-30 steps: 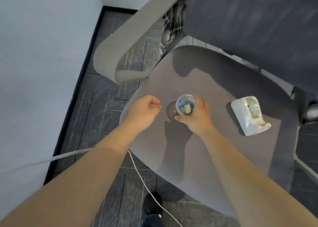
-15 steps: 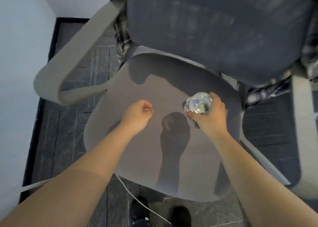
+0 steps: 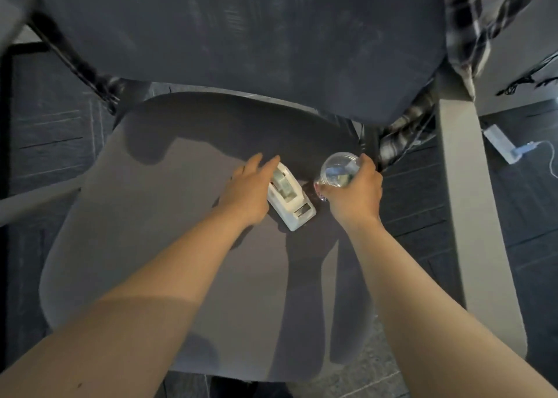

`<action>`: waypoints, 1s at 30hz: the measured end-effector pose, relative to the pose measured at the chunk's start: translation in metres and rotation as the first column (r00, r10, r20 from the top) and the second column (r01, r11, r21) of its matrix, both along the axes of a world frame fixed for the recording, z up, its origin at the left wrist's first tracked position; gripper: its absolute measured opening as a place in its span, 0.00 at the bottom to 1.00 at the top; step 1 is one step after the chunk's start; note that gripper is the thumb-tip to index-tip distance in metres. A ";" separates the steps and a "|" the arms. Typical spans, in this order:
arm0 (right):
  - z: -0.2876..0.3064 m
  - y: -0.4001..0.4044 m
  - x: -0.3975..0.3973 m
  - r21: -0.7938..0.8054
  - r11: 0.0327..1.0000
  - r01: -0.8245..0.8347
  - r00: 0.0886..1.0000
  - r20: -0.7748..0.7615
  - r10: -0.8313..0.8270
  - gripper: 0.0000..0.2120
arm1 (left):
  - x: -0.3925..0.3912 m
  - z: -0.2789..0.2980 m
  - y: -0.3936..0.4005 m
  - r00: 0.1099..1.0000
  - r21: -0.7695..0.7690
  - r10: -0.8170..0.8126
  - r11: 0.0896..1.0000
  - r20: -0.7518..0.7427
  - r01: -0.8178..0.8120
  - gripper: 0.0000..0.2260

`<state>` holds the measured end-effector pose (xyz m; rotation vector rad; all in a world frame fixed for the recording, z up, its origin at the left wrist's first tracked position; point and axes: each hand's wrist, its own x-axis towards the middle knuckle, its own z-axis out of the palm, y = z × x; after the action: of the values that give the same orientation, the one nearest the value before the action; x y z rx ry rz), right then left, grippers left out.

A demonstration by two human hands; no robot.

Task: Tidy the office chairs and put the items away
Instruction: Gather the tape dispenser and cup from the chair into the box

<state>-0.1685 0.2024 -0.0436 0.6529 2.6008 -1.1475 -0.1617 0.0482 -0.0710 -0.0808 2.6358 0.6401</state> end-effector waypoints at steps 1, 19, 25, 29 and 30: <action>-0.005 0.000 -0.003 -0.002 1.000 0.011 1.000 0.004 -0.011 0.42 | -0.006 -0.004 0.002 0.997 -0.066 -0.080 0.995 -0.009 0.079 0.37; 0.015 -0.019 0.005 -0.073 0.997 0.020 0.999 -0.044 -0.023 0.43 | 0.031 0.015 -0.042 0.998 -0.101 0.052 0.994 0.017 -0.050 0.20; 0.071 -0.038 0.041 -0.141 0.988 -0.067 0.990 -0.130 0.049 0.42 | 0.062 0.075 -0.054 0.894 0.137 0.447 0.887 -0.017 -0.441 0.22; 0.129 -0.043 0.066 -0.204 0.974 -0.099 0.974 -0.220 0.053 0.40 | 0.076 0.141 -0.059 0.843 0.308 0.534 0.813 -0.058 -0.494 0.20; 0.146 -0.041 0.071 -0.229 0.967 -0.109 0.968 -0.244 0.052 0.40 | 0.079 0.158 -0.059 0.840 0.335 0.537 0.808 -0.078 -0.486 0.19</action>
<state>-0.0971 0.1611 0.1019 0.3742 2.5837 -1.5677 -0.0828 -0.0106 0.0872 -0.7009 2.6398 1.2781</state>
